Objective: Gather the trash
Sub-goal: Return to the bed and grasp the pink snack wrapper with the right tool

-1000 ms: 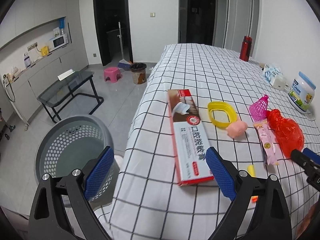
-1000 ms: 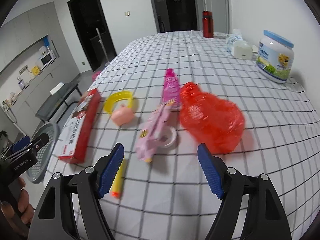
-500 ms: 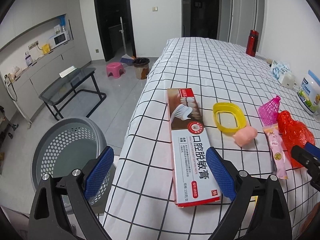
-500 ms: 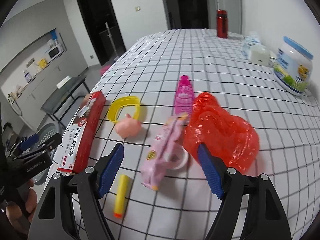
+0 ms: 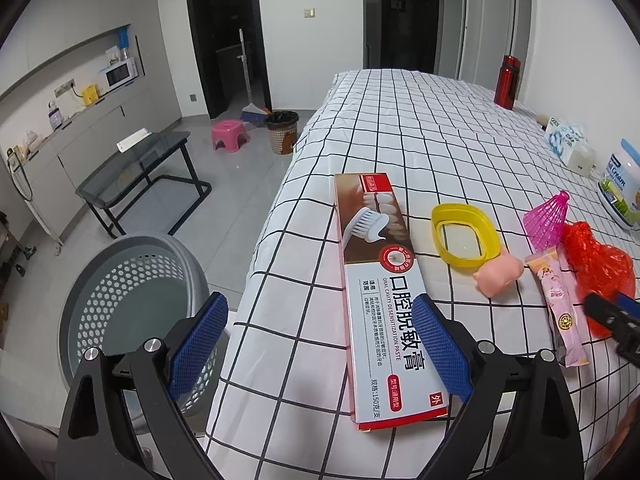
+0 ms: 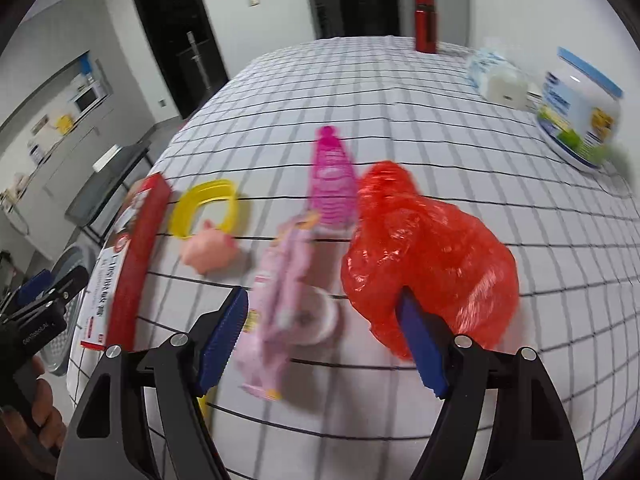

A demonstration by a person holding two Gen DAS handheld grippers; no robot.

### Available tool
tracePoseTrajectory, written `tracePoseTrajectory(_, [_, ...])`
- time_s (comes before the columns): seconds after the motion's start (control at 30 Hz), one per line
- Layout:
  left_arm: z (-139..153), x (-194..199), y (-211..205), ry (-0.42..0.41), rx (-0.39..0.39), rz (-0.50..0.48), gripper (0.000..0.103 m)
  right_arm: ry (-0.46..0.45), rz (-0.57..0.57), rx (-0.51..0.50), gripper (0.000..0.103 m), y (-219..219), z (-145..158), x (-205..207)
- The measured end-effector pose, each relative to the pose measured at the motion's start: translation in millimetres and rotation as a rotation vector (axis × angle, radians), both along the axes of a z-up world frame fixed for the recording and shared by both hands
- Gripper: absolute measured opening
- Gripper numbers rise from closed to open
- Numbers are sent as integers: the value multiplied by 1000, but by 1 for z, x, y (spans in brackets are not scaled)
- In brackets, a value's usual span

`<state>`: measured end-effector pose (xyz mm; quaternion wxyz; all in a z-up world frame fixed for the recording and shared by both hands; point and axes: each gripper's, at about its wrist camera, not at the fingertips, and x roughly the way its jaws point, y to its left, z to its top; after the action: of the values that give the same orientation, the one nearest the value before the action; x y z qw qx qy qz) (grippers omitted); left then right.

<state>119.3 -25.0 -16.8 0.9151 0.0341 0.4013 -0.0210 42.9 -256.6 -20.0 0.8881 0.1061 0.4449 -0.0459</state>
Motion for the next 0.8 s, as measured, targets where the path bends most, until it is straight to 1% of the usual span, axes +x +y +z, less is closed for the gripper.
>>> tracePoseTrajectory(0.13, [-2,2,-1,6,-8,-4,91,-14,-35,1,73,-11,8,-16])
tracePoseTrajectory(0.27, [-1,1,-1,5,-18,-10,91,-32,-31,-9,73,-7,18,-28])
tracePoseTrajectory(0.37, [0,-1,0,0,-21,-15,91,-55,-4,-19,73,4,30,-33])
tracePoseTrajectory(0.5, [2,-3,3,-1,-26,-11,91,-53,41,-12,73,21,31,-21])
tracePoseTrajectory(0.63, [3,-2,7,-5,-22,-3,91,-22,82,4,73,37,17,1])
tracePoseTrajectory(0.8, [9,6,14,-19,-11,11,91,25,101,-29,73,46,1,25])
